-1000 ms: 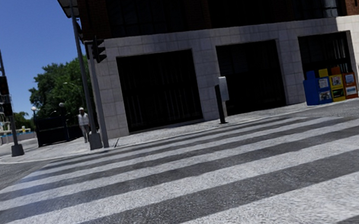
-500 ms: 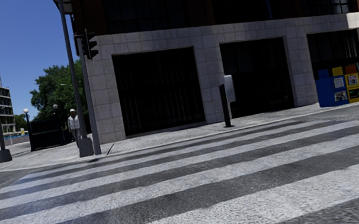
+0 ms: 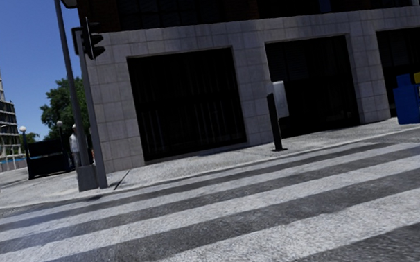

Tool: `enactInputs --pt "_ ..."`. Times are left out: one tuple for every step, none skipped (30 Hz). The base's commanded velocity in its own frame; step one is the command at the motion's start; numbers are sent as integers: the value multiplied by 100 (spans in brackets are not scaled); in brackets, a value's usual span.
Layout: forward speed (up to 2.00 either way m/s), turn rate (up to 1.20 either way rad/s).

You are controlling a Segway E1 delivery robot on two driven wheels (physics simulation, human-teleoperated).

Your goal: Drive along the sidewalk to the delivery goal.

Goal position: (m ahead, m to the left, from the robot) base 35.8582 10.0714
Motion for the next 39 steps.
enactInputs --pt "200 22" --pt "200 22" --pt "200 23" --pt "200 23" --pt "200 23" --pt "200 23" --pt "200 23" --pt "200 23" --pt "200 23" --pt "200 23" --pt "200 23" --pt "200 23" --pt "200 23" --pt "200 23" --pt "200 22" --pt "200 19" --pt "200 8" --pt "200 8" --pt "200 0" --pt "200 0" --pt "200 0" --pt "185 0" --pt "185 0" --pt "173 0" --pt "167 0" --pt "165 0" --pt "161 0" --pt "156 0" --pt "149 0" --pt "149 0" --pt "143 0" --pt "141 0" --pt "140 0" --pt "140 0" --pt "140 0" --pt "140 0" --pt "140 0" --pt "140 0" --pt "140 0"
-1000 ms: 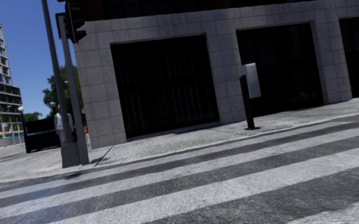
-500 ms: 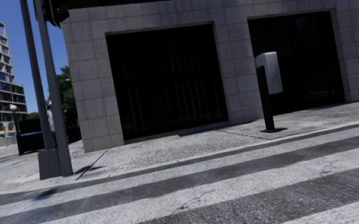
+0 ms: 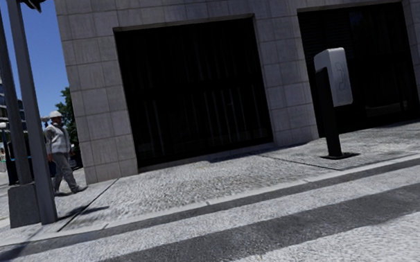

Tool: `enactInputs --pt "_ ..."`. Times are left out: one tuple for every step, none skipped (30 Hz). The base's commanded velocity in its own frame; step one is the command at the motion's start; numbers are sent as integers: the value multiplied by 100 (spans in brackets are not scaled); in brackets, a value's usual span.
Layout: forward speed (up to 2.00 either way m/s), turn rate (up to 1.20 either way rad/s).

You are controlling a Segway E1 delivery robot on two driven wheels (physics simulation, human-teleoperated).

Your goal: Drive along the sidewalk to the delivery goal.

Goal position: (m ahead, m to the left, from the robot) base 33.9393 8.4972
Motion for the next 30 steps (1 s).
enactInputs --pt "140 0" --pt "140 0" --pt "140 0" --pt "139 0" --pt "138 0" --pt "138 5" --pt "138 8" --pt "138 8" --pt "138 13" --pt "137 16" --pt "137 18" --pt "137 20" --pt "137 20" --pt "137 21" --pt "137 21" --pt "137 21" --pt "137 25" --pt "137 25" --pt "137 27" --pt "137 29" --pt "137 30" --pt "137 33" --pt "137 33" --pt "137 33" --pt "138 33" --pt "138 33" --pt "138 33" --pt "138 33" --pt "138 33" --pt "138 34"
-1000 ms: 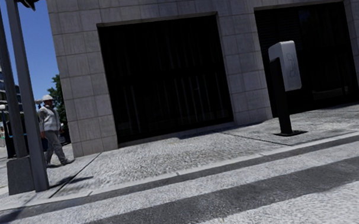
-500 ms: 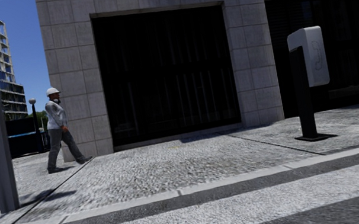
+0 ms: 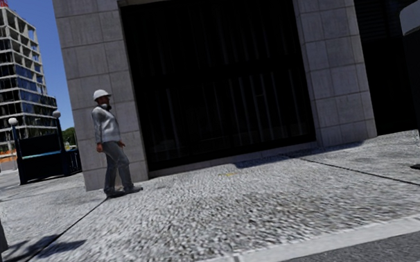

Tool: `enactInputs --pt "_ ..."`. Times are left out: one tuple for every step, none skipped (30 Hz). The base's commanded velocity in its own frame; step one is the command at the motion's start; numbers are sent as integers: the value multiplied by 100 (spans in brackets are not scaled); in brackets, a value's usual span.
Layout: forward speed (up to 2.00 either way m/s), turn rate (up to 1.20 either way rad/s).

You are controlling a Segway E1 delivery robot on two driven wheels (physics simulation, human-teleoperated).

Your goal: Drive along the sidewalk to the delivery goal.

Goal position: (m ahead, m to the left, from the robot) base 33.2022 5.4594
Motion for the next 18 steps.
enactInputs --pt "140 35" --pt "140 38" --pt "141 39" --pt "141 39" --pt "141 39" --pt "141 39" --pt "141 39" --pt "141 39" --pt "141 39" --pt "141 39" --pt "141 39" --pt "141 39" --pt "141 39" --pt "141 39" --pt "141 39" --pt "141 39" --pt "141 39" --pt "141 39"
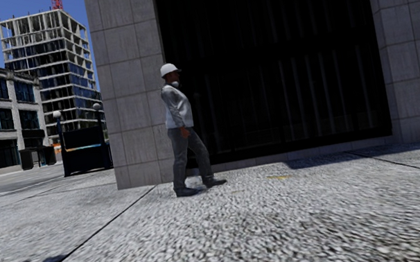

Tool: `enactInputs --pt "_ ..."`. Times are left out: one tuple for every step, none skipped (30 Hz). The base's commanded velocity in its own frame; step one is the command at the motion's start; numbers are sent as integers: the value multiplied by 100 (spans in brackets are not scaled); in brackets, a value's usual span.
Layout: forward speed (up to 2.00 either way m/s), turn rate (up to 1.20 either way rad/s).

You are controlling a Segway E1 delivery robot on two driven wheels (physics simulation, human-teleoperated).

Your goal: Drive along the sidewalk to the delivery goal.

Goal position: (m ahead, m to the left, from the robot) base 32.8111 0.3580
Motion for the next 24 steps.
enactInputs --pt "141 39" --pt "141 39" --pt "141 39" --pt "141 39" --pt "141 39" --pt "141 39" --pt "141 39" --pt "141 39" --pt "141 39" --pt "141 39" --pt "141 39" --pt "141 39" --pt "141 39" --pt "141 39" --pt "141 39" --pt "141 39" --pt "141 39" --pt "141 39" --pt "141 39" --pt "141 39" --pt "141 39" --pt "141 39" --pt "141 40" --pt "141 40"
